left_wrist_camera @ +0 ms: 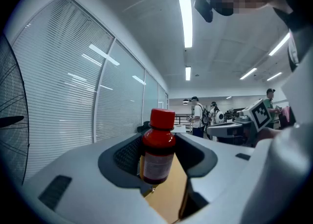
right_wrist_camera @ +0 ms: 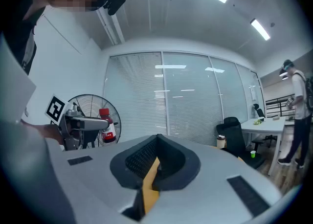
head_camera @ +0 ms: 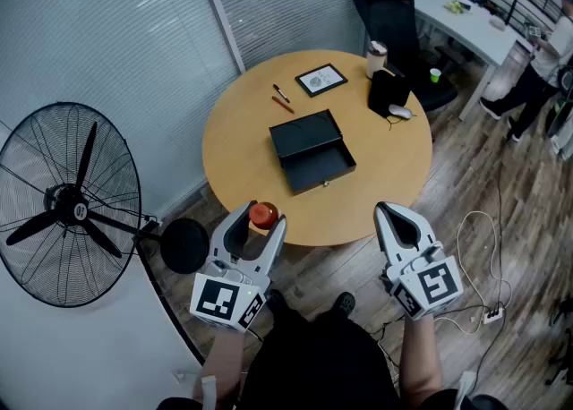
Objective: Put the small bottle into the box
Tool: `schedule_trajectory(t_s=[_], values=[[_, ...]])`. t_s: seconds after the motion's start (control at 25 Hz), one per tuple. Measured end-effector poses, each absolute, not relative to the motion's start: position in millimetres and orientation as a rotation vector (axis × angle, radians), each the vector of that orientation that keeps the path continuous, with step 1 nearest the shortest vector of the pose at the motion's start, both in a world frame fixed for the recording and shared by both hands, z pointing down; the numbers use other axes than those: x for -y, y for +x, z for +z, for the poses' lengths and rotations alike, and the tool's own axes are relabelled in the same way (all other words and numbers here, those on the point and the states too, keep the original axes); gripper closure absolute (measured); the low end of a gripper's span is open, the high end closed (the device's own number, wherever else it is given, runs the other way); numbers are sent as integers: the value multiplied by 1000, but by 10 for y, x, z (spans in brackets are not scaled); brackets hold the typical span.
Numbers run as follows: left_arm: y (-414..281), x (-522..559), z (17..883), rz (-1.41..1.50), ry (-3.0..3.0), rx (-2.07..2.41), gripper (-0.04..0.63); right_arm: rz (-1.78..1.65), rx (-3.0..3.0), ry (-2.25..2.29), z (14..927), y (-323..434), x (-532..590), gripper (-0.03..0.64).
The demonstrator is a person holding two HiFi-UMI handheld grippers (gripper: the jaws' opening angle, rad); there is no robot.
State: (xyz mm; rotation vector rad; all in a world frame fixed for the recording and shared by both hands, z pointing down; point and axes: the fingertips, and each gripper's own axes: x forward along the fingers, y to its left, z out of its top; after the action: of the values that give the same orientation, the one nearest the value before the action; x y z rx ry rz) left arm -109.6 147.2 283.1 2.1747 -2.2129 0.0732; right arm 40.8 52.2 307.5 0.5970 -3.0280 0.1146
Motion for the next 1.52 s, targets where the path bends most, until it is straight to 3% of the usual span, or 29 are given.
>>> schedule_trajectory(t_s=[1.52], values=[[-590,-1100,3224,209,2129,2172,388,202,3033,529,3309,893,-340,607]])
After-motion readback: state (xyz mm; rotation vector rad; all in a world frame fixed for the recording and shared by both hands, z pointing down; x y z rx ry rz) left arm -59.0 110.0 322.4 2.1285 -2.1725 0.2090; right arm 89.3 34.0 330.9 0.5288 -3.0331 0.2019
